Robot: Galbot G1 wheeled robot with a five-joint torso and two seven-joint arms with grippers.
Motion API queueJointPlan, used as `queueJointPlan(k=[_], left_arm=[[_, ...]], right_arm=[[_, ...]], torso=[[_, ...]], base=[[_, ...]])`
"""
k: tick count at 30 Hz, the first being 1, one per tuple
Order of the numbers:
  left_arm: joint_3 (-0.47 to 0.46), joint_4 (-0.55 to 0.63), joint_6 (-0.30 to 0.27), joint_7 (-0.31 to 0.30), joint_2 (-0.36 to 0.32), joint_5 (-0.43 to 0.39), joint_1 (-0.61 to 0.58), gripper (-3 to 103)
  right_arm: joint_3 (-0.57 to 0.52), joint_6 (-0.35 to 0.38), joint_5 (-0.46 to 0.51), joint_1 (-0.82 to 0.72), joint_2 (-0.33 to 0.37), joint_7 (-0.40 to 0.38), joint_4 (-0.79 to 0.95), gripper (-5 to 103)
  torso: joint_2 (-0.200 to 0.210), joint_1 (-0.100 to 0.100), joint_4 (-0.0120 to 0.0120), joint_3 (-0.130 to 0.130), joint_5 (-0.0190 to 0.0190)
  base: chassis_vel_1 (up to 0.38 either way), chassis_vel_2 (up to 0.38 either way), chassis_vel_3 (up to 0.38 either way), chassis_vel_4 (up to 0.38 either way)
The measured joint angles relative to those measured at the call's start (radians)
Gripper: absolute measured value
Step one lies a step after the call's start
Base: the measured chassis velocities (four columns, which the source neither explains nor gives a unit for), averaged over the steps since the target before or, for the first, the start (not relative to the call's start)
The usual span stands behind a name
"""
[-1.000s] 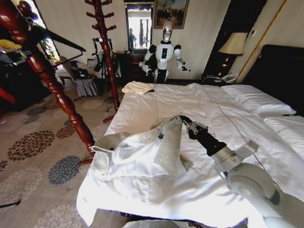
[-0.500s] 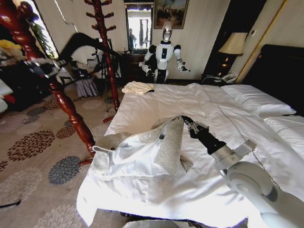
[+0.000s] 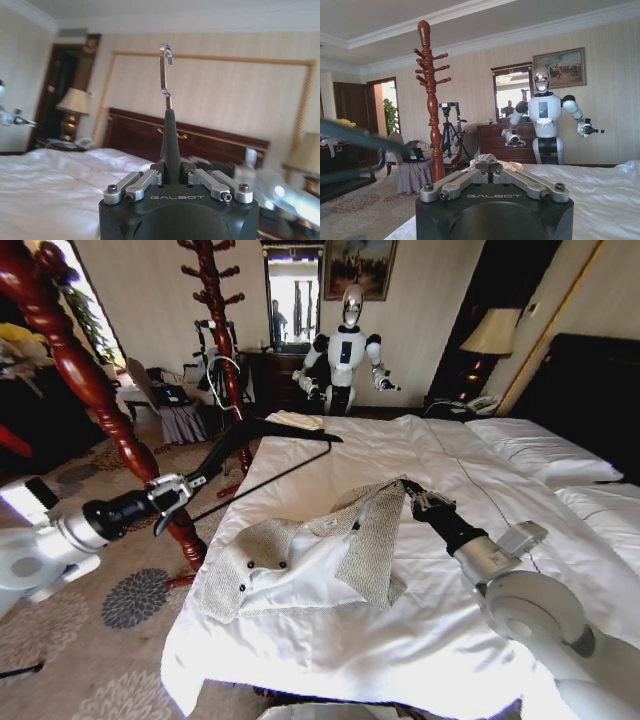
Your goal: Pick up the clothes from the bed and hang them on the clothes hanger.
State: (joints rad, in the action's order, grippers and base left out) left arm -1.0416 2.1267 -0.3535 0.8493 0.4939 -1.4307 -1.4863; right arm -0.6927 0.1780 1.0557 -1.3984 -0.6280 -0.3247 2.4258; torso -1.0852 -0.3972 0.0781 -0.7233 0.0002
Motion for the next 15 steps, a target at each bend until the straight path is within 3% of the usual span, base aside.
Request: queueJointPlan(k=[1,3,5,8,15], left_arm=[[0.000,0.000,0.000,0.000,0.000,0.000,0.000,16],[0.017,-0.009,-0.010,0.090,0.018,0.073,0.000,16],[0.029,-0.021,-0.011,0.125,0.030,0.142,-0.005,16],[0.041,-0.031,-0.010,0.120,0.039,0.182,-0.011,16],[0.089,-0.053,0.000,0.095,0.099,0.255,-0.007,16]], right_arm=[[0.000,0.000,0.000,0.000,0.000,0.000,0.000,0],[-0.002,-0.001,0.000,-0.003,-0.002,0.000,0.001,0],[0.000,-0.005,-0.001,-0.006,-0.008,0.004,0.008,0],[0.003,-0.015,-0.001,-0.006,-0.014,0.023,0.017,0],[0.009,-0.114,0.011,-0.023,-0.018,0.156,0.065,0]], torso=[[0.000,0.000,0.0000,0.000,0.0000],[0.000,0.000,-0.0002,0.000,-0.0002],[0.000,0.000,-0.0001,0.000,0.0000],[0.000,0.000,-0.0001,0.000,-0.0001],[0.000,0.000,-0.0002,0.000,-0.0003]], base=[[0.000,0.000,0.000,0.000],[0.000,0.000,0.000,0.000],[0.000,0.000,0.000,0.000],[0.000,0.000,0.000,0.000],[0.000,0.000,0.000,0.000]])
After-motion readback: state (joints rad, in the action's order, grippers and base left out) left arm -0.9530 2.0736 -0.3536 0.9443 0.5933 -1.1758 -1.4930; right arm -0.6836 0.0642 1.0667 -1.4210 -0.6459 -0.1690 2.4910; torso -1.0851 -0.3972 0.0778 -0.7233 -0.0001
